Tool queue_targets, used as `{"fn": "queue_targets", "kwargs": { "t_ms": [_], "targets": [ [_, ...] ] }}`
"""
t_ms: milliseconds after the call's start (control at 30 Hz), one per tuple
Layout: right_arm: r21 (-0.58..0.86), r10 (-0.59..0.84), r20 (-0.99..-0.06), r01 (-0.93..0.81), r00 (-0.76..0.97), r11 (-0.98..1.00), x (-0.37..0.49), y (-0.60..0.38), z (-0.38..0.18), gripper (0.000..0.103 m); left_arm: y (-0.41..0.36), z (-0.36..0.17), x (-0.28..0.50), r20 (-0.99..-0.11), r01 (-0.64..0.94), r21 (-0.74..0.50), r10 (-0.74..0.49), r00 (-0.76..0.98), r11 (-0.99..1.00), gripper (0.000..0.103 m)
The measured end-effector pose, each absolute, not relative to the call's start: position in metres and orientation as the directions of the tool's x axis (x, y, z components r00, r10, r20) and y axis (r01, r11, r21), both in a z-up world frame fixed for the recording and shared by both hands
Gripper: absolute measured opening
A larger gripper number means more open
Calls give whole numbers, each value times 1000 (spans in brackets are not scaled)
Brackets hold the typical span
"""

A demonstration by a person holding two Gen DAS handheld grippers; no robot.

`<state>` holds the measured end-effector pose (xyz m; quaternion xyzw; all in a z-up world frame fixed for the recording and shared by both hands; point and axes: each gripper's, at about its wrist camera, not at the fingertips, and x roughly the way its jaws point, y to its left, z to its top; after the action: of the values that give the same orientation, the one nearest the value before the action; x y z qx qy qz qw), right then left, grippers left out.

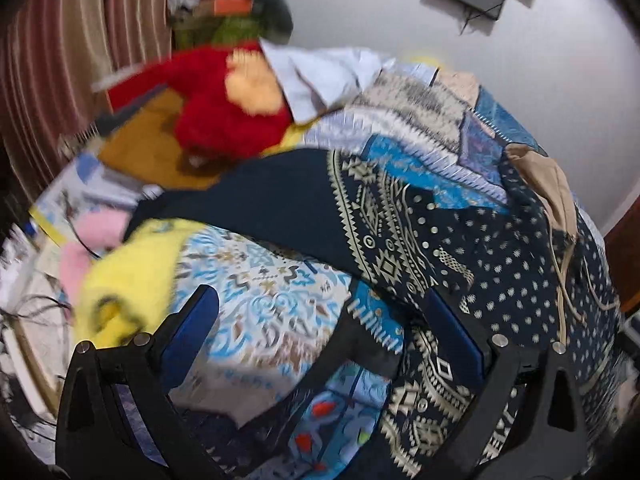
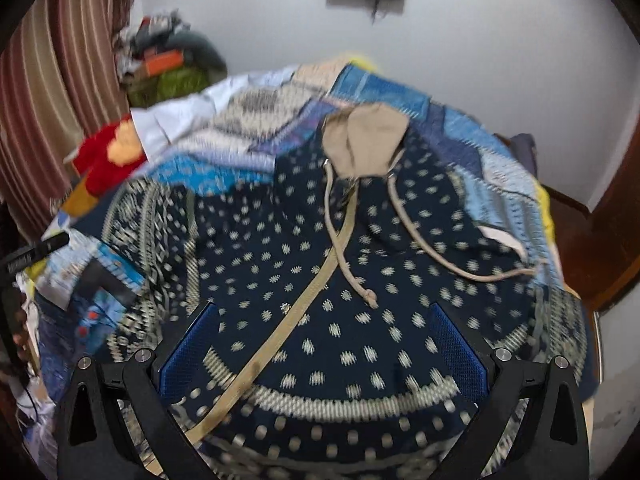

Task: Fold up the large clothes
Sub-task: 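Grasp the navy hoodie sleeve cuff with the left gripper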

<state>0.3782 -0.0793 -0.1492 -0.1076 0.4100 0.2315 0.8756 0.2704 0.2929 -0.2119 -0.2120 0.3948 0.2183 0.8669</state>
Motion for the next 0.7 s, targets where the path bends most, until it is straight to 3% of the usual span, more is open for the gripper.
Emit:
{"fn": "queue_targets", "kwargs": {
  "t_ms": [233, 367, 433, 500, 600, 700],
  "targets": [
    [84, 350, -837, -534, 420, 841, 425, -49, -186, 103, 329, -244, 309, -815, -555, -368, 30, 579, 746, 97],
    [98, 370, -833, -548, 411, 830, 431, -42, -186, 103, 340, -247, 331, -815, -573, -371, 39, 578, 730, 82],
    [100, 379, -827, -557, 414, 825, 432, -39, -185, 103, 348, -248, 341, -820, -595, -353, 68, 569, 722, 71],
    [113, 391, -825, -559, 408, 822, 433, -39, -184, 103, 353, -246, 348, -831, -627, -314, 113, 545, 712, 38],
    [128, 402, -822, -557, 404, 820, 433, -41, -182, 103, 360, -238, 357, -831, -642, -294, 143, 538, 708, 14],
    [124, 400, -819, -555, 412, 823, 430, -45, -177, 103, 351, -222, 369, -826, -633, -210, 211, 523, 745, 7]
  ]
}}
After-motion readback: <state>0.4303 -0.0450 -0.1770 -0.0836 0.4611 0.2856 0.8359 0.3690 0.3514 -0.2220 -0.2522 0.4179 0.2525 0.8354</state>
